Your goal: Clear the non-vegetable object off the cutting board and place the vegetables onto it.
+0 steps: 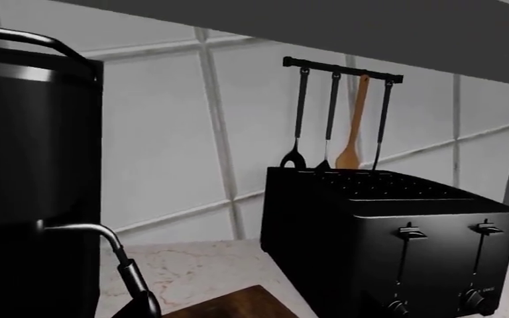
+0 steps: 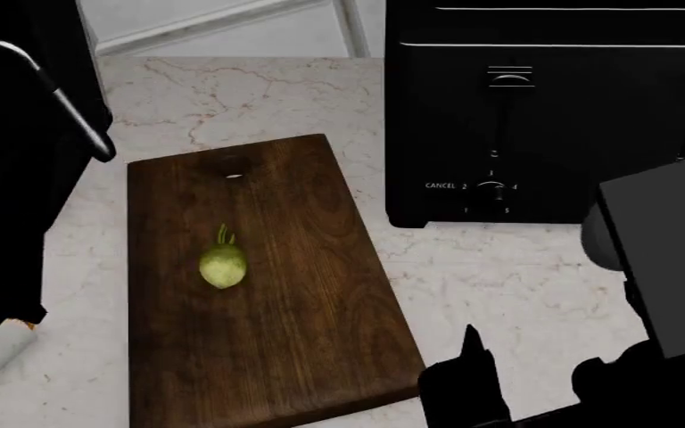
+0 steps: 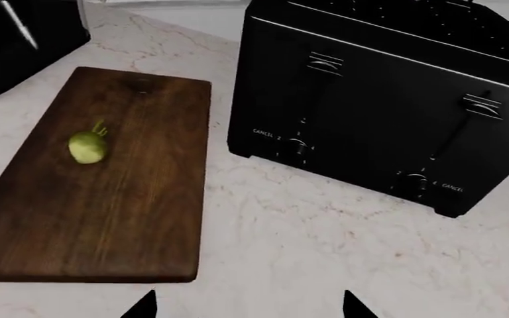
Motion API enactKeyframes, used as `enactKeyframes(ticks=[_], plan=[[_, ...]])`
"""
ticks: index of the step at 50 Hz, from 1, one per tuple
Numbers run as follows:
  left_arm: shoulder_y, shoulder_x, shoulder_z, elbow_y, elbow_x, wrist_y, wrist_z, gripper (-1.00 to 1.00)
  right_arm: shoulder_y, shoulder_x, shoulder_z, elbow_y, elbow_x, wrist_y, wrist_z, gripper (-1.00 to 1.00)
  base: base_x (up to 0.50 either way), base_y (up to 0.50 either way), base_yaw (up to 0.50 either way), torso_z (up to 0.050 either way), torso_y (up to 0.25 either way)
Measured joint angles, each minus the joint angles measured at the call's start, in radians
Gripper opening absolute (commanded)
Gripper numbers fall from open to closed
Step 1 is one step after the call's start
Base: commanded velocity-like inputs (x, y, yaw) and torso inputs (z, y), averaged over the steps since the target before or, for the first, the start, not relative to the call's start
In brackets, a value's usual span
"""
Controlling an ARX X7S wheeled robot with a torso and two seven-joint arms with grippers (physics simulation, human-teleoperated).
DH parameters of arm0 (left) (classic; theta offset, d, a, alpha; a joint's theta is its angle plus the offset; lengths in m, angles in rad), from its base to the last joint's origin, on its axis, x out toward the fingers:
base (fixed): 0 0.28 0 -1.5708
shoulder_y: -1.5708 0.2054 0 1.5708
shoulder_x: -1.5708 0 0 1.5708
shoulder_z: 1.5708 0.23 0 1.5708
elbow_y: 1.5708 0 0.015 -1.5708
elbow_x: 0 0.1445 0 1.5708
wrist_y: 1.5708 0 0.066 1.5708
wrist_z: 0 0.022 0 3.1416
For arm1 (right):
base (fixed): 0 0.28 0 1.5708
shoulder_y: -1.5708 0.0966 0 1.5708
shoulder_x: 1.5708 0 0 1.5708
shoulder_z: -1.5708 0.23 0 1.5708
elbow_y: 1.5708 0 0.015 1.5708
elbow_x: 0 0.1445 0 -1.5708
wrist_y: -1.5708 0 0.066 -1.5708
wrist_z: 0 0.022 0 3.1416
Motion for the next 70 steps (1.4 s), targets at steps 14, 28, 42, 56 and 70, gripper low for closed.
enactKeyframes(ticks=[14,28,42,56,70], plan=[[0.072,0.001,-0.019,0.004,0.049,0.041,0.036,1.00,-0.010,0.033,-0.102,-0.024,0.046,-0.036,0.015,1.00,0.00,0.00,0.00,0.000,0.000],[0.105,-0.006,-0.030,0.011,0.072,0.058,0.042,1.00,-0.027,0.021,-0.171,-0.032,0.035,-0.030,-0.006,1.00,0.00,0.00,0.00,0.000,0.000],[0.116,-0.011,-0.039,0.018,0.079,0.066,0.036,1.00,-0.010,-0.016,-0.240,-0.002,0.013,0.031,-0.023,1.00,0.00,0.00,0.00,0.000,0.000],[0.143,-0.021,-0.052,0.033,0.084,0.080,0.031,1.00,0.047,-0.088,-0.329,0.074,-0.010,0.136,-0.032,1.00,0.00,0.00,0.00,0.000,0.000],[0.170,-0.019,-0.058,0.038,0.101,0.093,0.031,1.00,0.145,-0.154,-0.435,0.155,0.018,0.232,-0.031,1.00,0.00,0.00,0.00,0.000,0.000]])
